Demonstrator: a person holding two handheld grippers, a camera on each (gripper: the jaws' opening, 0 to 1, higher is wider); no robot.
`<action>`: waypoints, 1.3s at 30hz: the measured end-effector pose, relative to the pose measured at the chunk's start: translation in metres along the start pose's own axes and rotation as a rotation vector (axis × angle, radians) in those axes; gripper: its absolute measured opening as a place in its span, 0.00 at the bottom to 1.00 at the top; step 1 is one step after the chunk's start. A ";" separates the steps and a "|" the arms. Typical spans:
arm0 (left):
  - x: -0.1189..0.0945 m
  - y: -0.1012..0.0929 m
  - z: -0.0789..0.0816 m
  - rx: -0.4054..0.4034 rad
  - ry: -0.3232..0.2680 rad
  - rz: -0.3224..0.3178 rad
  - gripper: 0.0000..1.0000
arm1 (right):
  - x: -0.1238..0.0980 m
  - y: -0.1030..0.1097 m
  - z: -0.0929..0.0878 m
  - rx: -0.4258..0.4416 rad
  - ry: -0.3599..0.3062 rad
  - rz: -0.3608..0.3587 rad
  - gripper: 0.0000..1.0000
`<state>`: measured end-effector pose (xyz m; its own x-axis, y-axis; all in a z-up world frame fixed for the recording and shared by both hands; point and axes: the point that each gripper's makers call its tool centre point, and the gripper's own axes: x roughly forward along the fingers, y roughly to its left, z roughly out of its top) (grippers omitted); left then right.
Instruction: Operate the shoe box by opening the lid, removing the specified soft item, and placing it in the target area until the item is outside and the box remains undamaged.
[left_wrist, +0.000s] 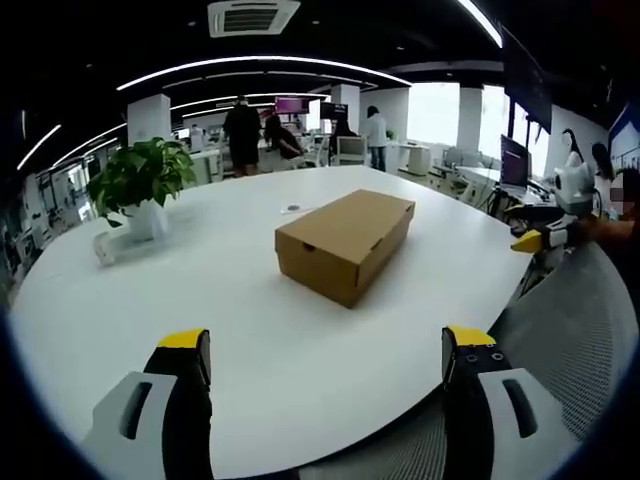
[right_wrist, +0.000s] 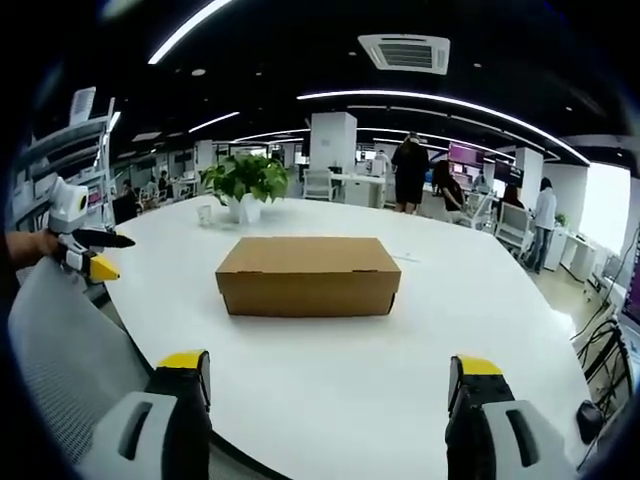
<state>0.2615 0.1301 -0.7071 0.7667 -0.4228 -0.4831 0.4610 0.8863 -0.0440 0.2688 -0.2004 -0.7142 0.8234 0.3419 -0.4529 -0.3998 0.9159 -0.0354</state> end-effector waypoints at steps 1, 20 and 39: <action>0.000 0.000 0.000 -0.003 0.002 0.001 1.00 | 0.000 0.000 0.000 -0.001 0.000 0.001 0.99; 0.019 0.000 0.018 -0.003 0.046 -0.017 1.00 | 0.007 -0.006 0.001 -0.010 0.042 0.038 0.98; 0.051 -0.008 0.036 0.021 0.055 -0.039 1.00 | 0.025 -0.022 0.014 -0.078 0.071 0.112 0.97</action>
<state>0.3130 0.0945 -0.6996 0.7229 -0.4452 -0.5284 0.4997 0.8650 -0.0451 0.3039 -0.2095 -0.7125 0.7426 0.4227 -0.5194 -0.5198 0.8529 -0.0492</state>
